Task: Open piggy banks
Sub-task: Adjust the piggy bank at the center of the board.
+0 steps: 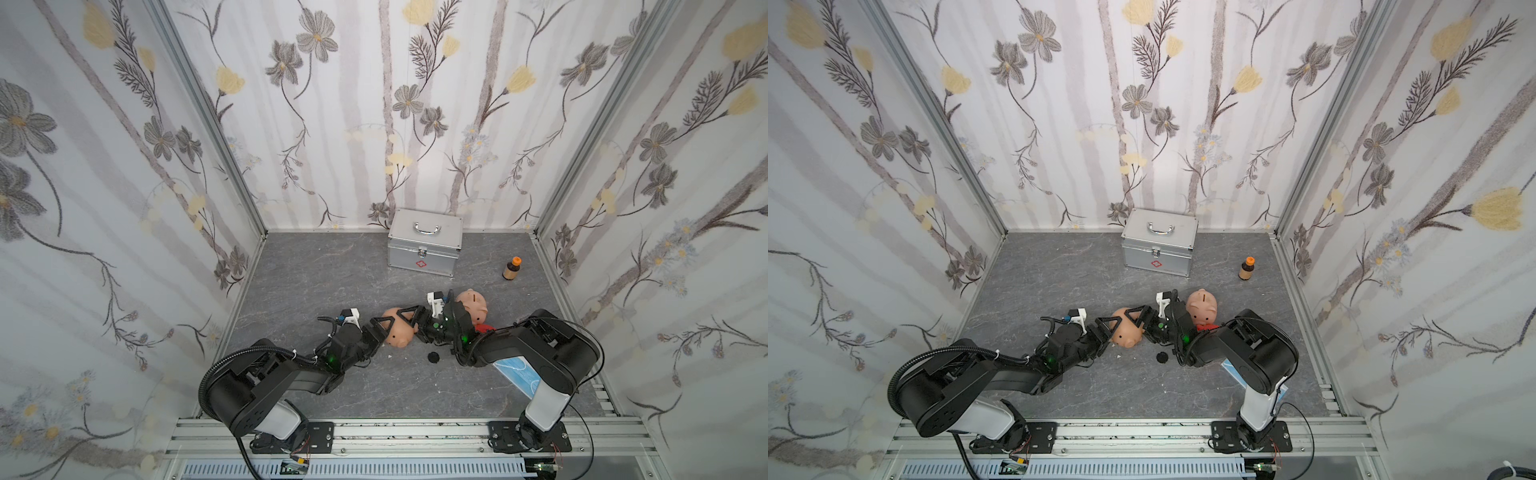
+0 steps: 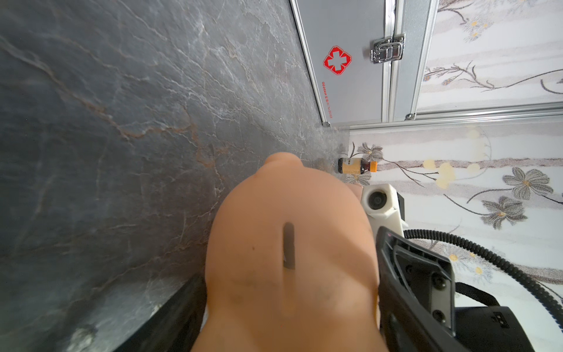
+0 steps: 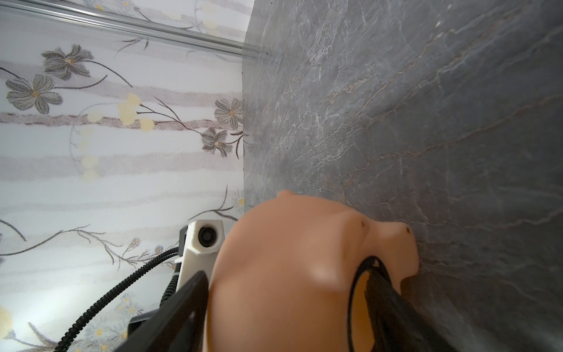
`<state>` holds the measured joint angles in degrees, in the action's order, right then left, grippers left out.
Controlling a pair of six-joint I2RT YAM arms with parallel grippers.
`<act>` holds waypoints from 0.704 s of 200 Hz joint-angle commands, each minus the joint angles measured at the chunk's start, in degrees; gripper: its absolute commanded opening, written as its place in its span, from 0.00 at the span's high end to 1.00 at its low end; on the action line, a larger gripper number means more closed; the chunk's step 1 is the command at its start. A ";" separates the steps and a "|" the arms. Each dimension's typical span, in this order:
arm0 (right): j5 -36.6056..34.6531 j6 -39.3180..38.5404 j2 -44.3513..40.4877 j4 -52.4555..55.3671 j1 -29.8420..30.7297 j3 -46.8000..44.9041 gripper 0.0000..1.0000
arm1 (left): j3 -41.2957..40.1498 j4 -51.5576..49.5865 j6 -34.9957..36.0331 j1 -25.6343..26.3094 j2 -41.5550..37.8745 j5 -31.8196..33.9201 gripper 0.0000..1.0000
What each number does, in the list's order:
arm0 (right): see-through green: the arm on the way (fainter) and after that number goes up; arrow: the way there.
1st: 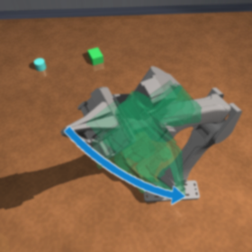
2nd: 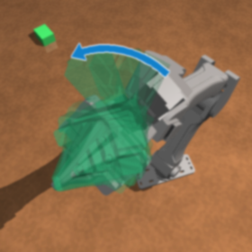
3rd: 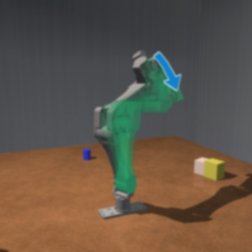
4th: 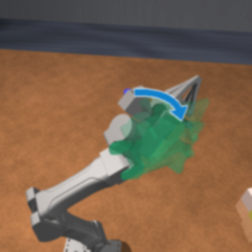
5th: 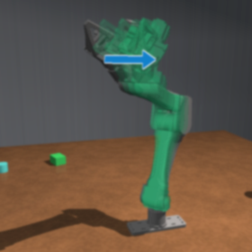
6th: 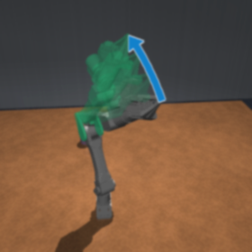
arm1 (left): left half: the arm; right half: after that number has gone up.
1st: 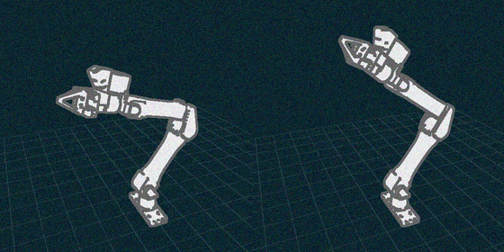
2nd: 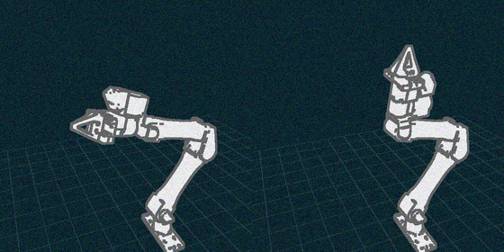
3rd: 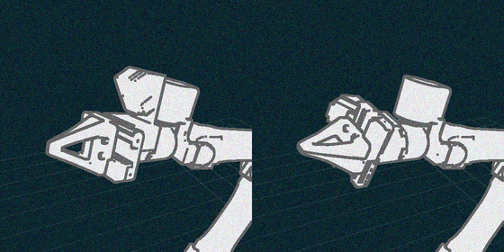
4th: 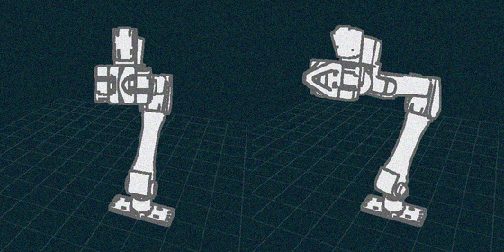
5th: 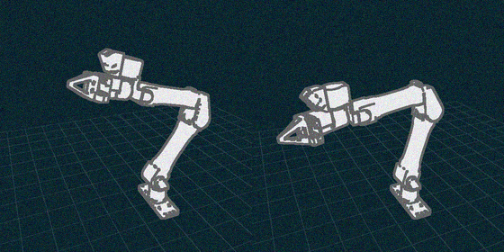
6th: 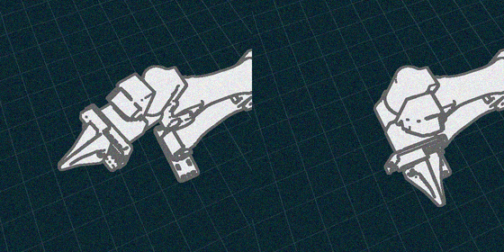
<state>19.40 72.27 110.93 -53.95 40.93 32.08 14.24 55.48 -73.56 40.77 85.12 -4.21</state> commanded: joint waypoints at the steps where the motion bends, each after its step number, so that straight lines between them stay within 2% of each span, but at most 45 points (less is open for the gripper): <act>1: -0.92 -2.35 -0.54 8.41 0.15 0.63 0.13 | 0.16 -3.00 1.83 0.15 -0.33 -0.14 0.23; 23: -1.53 -4.59 -3.51 9.78 0.12 1.15 0.05 | 0.35 -5.30 2.44 0.14 -1.57 0.44 0.23; 60: -4.12 -8.09 -9.03 13.63 0.21 1.14 0.02 | 0.82 -12.27 4.14 0.31 -5.78 2.23 0.24; 114: -11.15 -14.58 -15.59 21.56 0.85 1.42 0.01 | 4.82 -32.94 10.63 0.95 -16.36 7.45 0.25; 141: -14.78 -18.70 -18.81 22.76 2.15 1.71 0.00 | 8.39 -43.66 14.33 1.06 -18.84 10.46 0.25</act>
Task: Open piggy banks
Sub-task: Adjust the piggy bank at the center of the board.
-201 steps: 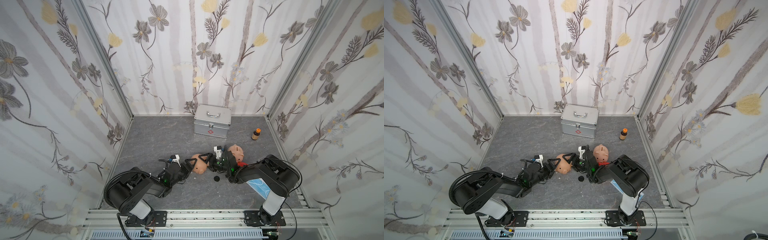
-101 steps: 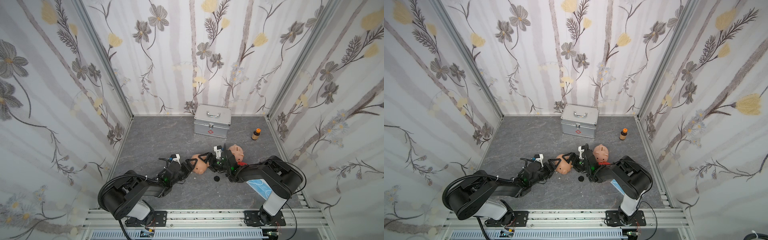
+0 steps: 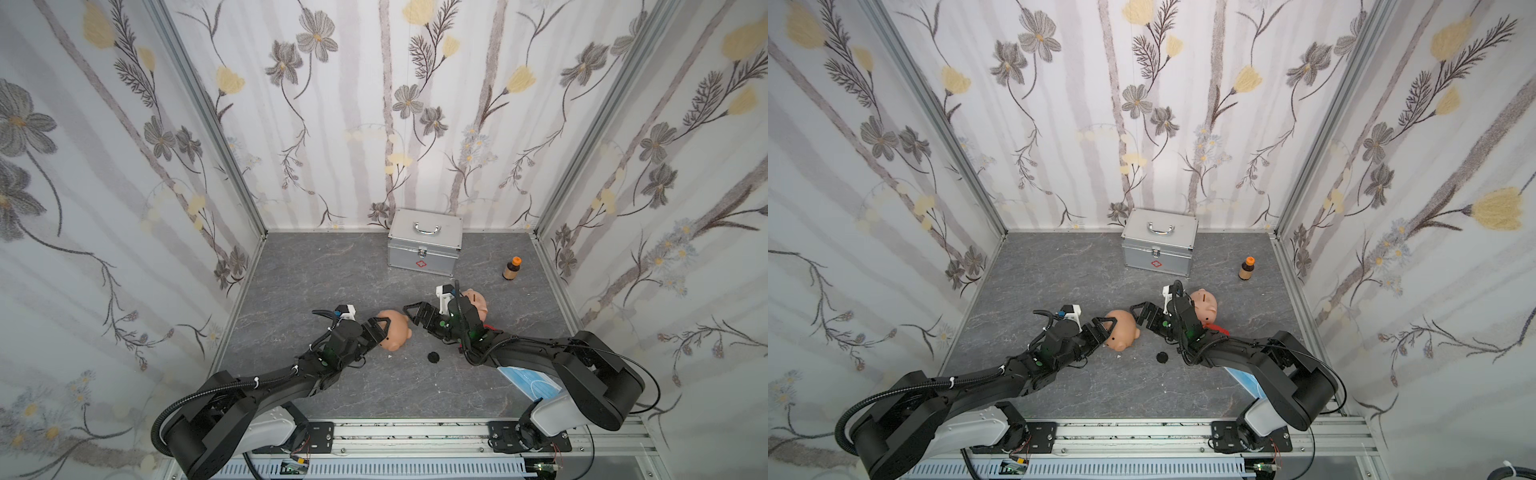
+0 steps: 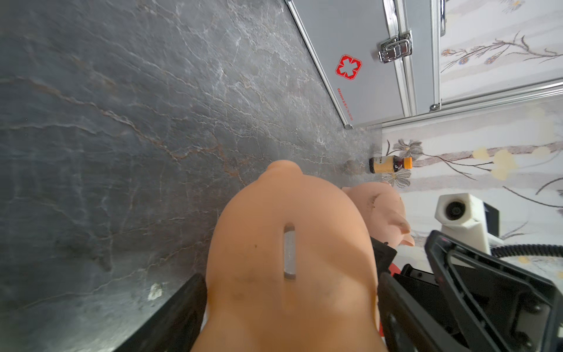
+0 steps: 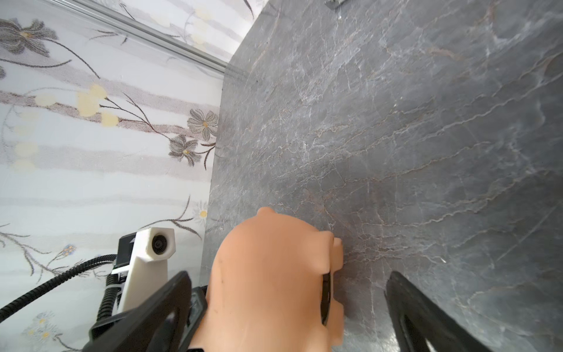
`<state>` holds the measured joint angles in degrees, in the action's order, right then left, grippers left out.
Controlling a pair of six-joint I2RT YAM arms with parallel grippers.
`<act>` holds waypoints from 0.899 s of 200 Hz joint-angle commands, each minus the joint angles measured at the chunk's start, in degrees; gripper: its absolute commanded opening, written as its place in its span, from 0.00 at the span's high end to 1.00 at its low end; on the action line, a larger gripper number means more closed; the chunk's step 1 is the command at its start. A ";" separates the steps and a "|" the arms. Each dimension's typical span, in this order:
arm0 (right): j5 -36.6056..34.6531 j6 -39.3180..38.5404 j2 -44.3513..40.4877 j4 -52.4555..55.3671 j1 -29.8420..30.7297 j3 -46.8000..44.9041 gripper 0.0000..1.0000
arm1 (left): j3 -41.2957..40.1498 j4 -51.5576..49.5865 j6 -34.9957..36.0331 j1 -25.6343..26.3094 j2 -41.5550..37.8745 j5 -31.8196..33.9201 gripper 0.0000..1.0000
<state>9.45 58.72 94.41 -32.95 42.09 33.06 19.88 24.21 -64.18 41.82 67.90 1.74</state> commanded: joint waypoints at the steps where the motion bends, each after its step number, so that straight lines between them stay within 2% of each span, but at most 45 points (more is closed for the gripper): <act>1: -5.04 -5.39 -2.42 1.75 1.07 0.75 0.00 | 2.90 -12.89 5.13 0.06 -1.67 4.60 0.25; 25: -10.09 -10.65 -6.27 4.66 1.94 1.87 0.00 | 6.84 -21.94 8.39 0.36 -1.17 7.65 0.25; 39: -14.92 -12.27 -8.48 6.79 4.45 2.30 0.00 | 8.72 -25.14 9.98 0.53 -0.47 8.90 0.25; 65: -18.72 -15.23 -11.88 9.25 4.94 2.21 0.00 | 12.59 -30.90 12.70 1.06 1.32 11.68 0.25; 102: -19.15 -16.36 -14.12 11.91 4.94 2.06 0.00 | 18.58 -38.85 15.83 2.47 4.06 16.50 0.25; 180: -20.37 -16.49 -17.87 13.00 4.94 -0.96 0.02 | 31.27 -50.63 20.65 7.94 15.79 26.84 0.25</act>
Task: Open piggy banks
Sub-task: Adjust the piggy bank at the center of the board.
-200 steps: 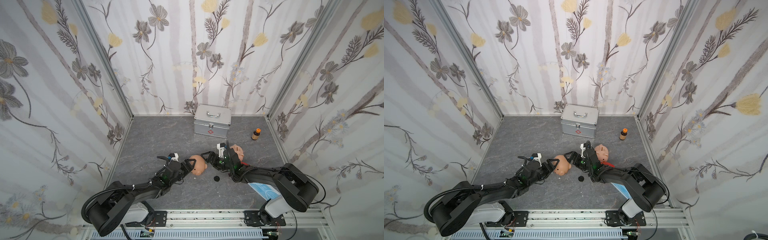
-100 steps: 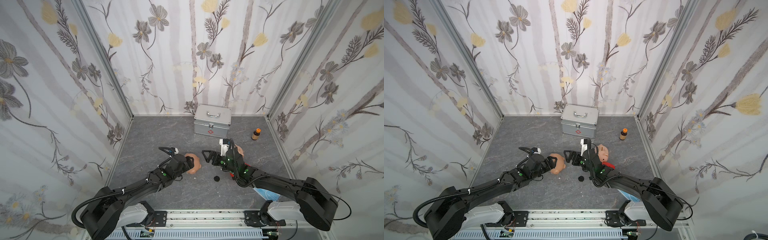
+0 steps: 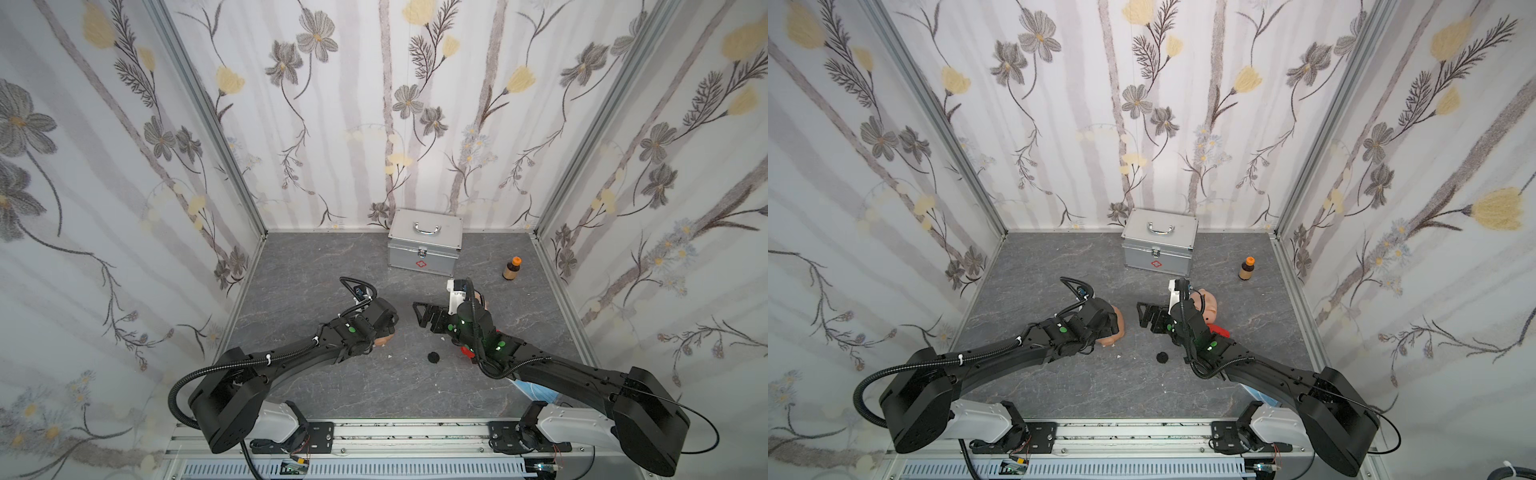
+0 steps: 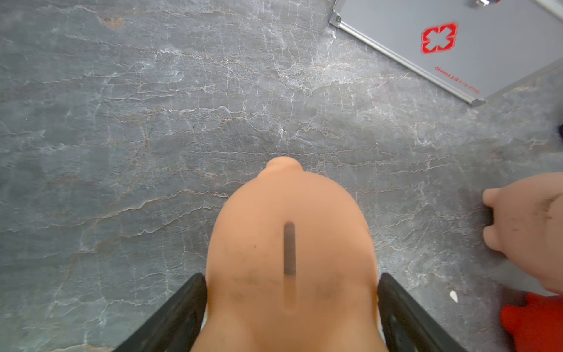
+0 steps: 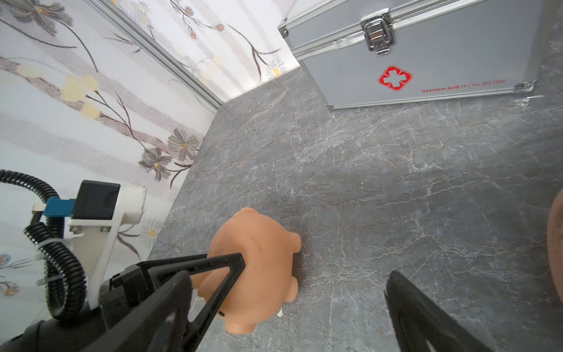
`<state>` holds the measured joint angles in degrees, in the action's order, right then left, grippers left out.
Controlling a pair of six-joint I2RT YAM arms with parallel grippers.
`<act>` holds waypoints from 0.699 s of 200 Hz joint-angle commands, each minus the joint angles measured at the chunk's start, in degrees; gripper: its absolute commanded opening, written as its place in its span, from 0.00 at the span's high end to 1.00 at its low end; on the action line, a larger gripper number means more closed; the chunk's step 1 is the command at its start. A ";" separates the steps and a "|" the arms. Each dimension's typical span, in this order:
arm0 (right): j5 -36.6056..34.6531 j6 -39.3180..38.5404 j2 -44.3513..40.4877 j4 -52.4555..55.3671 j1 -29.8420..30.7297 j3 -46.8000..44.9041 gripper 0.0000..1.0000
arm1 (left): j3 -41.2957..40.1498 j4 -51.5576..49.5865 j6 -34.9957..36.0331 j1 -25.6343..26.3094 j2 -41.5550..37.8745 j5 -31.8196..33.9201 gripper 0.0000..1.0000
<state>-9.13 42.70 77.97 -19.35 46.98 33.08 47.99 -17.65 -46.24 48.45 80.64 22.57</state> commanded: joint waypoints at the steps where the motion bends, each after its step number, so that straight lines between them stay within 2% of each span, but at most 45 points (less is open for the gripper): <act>1: -1.87 -0.44 -1.47 -0.60 0.04 -1.03 0.02 | 3.34 -8.88 2.72 1.40 3.26 6.14 0.25; 38: -3.21 -0.76 -4.32 -0.04 -0.05 -2.72 0.02 | 7.09 -10.16 3.44 2.95 7.85 7.22 0.21; 77: -3.80 -1.84 -6.60 -0.23 -0.12 -3.98 0.02 | 7.91 -8.68 3.79 2.97 8.60 5.59 0.04; 85: -4.04 -2.00 -6.61 0.00 -0.14 -3.80 0.02 | 7.67 -8.12 3.87 2.97 8.04 5.24 0.00; 118: -3.95 -3.96 -6.60 0.92 -0.05 -2.87 0.04 | 5.48 -4.85 5.00 2.93 4.12 3.61 0.00; 140: -2.46 -7.54 -6.11 -0.41 1.35 -2.48 0.09 | 0.44 0.71 6.64 2.82 -2.44 1.26 0.00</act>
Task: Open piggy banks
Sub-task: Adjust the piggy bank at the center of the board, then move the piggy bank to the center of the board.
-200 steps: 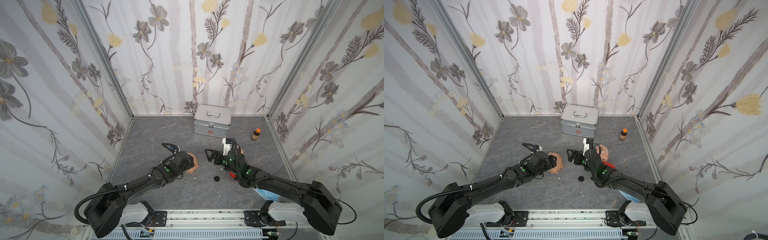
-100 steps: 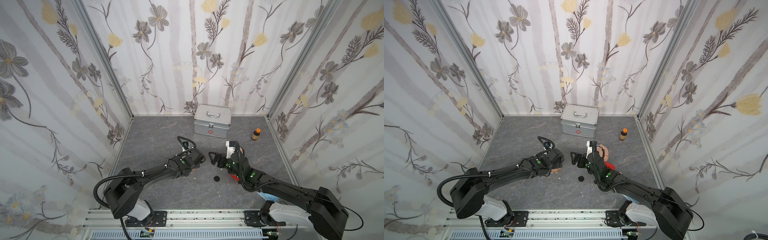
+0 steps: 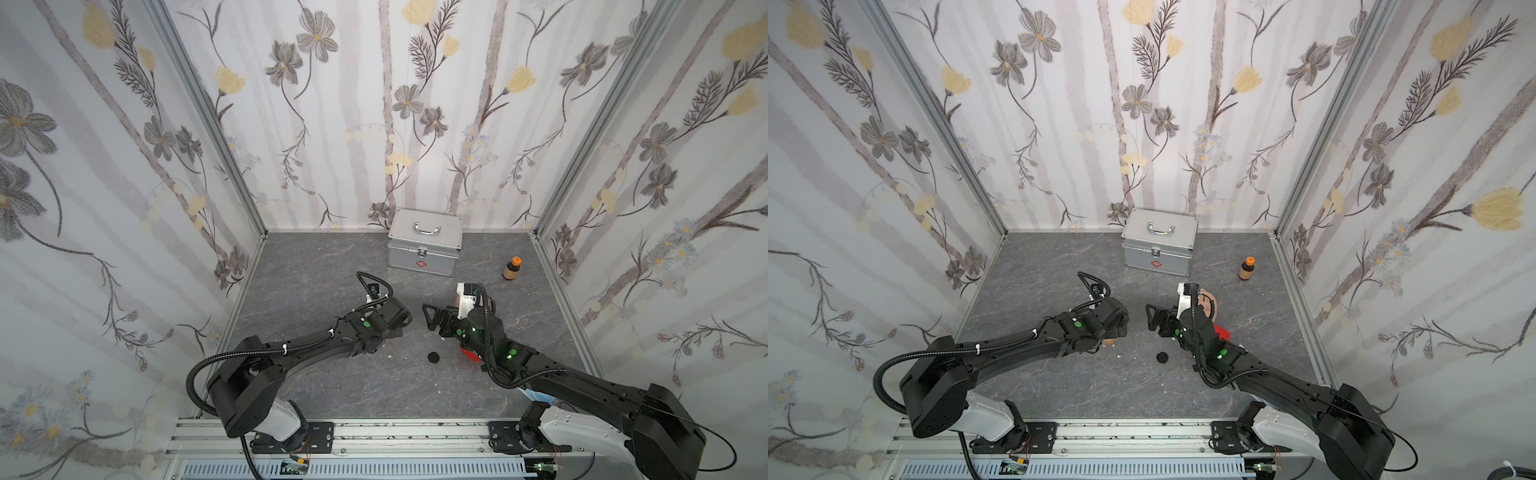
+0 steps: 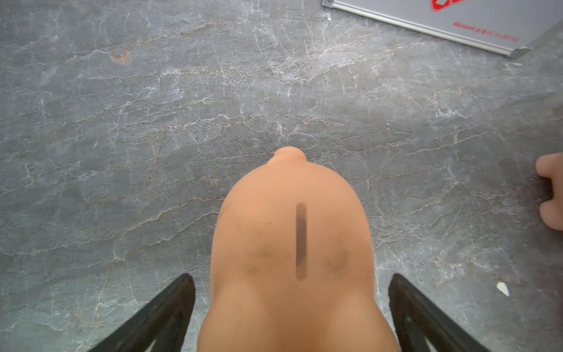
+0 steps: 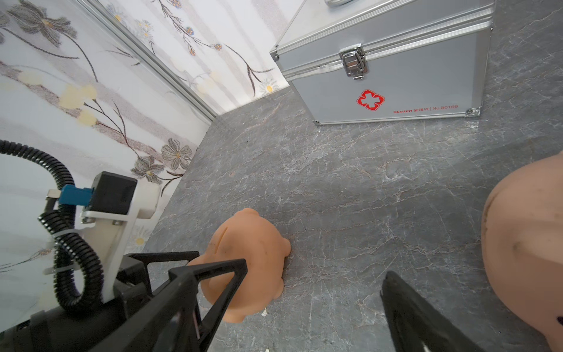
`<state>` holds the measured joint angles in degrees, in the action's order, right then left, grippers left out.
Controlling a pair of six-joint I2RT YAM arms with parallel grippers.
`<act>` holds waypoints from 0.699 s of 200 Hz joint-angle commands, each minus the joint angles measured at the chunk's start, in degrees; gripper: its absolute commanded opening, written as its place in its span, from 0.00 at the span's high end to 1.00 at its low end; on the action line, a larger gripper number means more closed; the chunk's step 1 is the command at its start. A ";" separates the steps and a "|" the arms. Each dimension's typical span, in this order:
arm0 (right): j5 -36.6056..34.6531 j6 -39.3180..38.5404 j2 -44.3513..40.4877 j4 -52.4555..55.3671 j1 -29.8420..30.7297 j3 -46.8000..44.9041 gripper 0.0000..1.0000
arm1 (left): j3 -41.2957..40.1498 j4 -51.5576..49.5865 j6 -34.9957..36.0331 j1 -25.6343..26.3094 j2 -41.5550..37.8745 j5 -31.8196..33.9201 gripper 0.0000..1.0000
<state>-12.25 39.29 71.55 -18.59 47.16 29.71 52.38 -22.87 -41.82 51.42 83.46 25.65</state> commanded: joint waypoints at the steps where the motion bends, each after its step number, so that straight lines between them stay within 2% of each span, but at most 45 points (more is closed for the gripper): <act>1: 0.66 -4.26 0.33 -1.18 1.27 0.97 0.09 | -4.26 6.32 2.29 -0.21 -5.56 -2.05 0.00; 24: 0.45 -7.33 2.45 -1.21 3.63 2.67 0.10 | -11.76 13.18 2.52 -1.73 -14.72 -6.41 0.00; 71: 4.42 -11.88 10.62 -1.69 7.00 7.82 0.12 | -21.61 17.41 0.36 -5.69 -29.31 -11.13 0.00; 103: 5.79 -13.94 16.68 1.41 8.69 12.50 0.13 | -26.69 19.99 -2.17 -10.57 -33.99 -17.34 0.00; 116: 7.42 -15.15 19.47 3.03 9.17 15.49 0.18 | -28.19 20.40 -3.25 -12.70 -34.95 -20.32 0.00; 140: 8.74 -16.74 24.75 5.35 10.28 18.45 0.19 | -31.15 20.94 -5.39 -15.26 -37.33 -25.47 0.00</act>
<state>-5.93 25.58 92.79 -16.21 56.47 45.67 23.29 -5.08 -43.97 37.80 47.86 6.83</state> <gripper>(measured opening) 0.810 0.998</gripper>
